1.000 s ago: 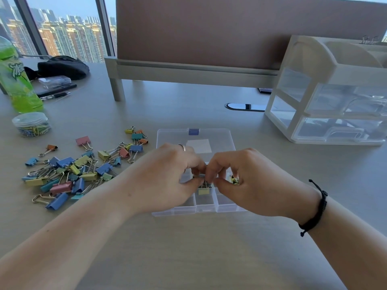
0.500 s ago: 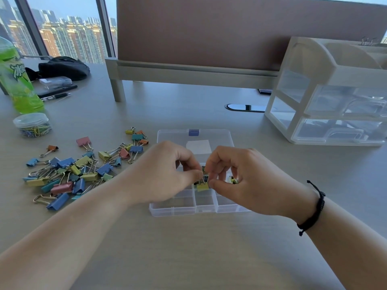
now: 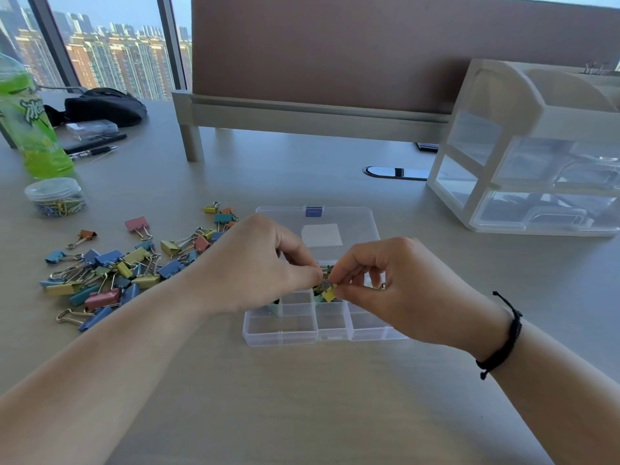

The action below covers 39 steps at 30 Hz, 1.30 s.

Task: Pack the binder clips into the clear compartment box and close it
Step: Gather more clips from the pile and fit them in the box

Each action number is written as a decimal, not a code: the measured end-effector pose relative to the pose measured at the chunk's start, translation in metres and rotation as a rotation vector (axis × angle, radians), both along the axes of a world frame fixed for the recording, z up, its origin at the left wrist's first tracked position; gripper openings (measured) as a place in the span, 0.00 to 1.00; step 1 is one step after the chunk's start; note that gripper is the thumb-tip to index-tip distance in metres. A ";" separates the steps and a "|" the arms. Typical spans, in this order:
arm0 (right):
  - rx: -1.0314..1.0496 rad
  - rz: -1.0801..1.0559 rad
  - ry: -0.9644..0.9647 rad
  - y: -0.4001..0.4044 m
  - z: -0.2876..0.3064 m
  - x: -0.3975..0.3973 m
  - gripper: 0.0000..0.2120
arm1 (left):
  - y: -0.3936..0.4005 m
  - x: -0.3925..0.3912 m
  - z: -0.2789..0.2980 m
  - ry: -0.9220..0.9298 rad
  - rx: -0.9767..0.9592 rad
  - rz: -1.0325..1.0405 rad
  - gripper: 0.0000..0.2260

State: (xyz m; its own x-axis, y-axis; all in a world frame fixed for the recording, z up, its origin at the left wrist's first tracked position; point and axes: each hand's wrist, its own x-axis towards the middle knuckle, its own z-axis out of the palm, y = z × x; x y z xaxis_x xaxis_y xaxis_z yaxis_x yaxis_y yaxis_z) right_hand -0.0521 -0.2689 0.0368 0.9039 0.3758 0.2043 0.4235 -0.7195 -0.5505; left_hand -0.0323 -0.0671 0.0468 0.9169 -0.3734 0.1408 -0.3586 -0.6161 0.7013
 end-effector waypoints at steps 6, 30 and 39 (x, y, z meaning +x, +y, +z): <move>-0.038 -0.005 -0.033 0.000 -0.004 0.001 0.05 | -0.002 -0.003 0.003 -0.016 0.060 -0.029 0.07; -0.161 0.072 -0.112 0.002 0.000 -0.003 0.08 | 0.002 0.004 -0.010 -0.069 0.097 -0.094 0.02; -0.167 0.081 -0.081 0.003 -0.001 -0.001 0.07 | 0.001 0.002 -0.008 -0.045 0.127 -0.102 0.03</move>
State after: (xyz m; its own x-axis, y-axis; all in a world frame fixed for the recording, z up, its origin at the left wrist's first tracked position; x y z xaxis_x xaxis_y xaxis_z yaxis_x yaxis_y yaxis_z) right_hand -0.0531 -0.2659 0.0358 0.8524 0.4815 0.2040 0.5220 -0.7594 -0.3884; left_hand -0.0304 -0.0657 0.0392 0.8672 -0.4815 0.1268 -0.4531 -0.6577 0.6017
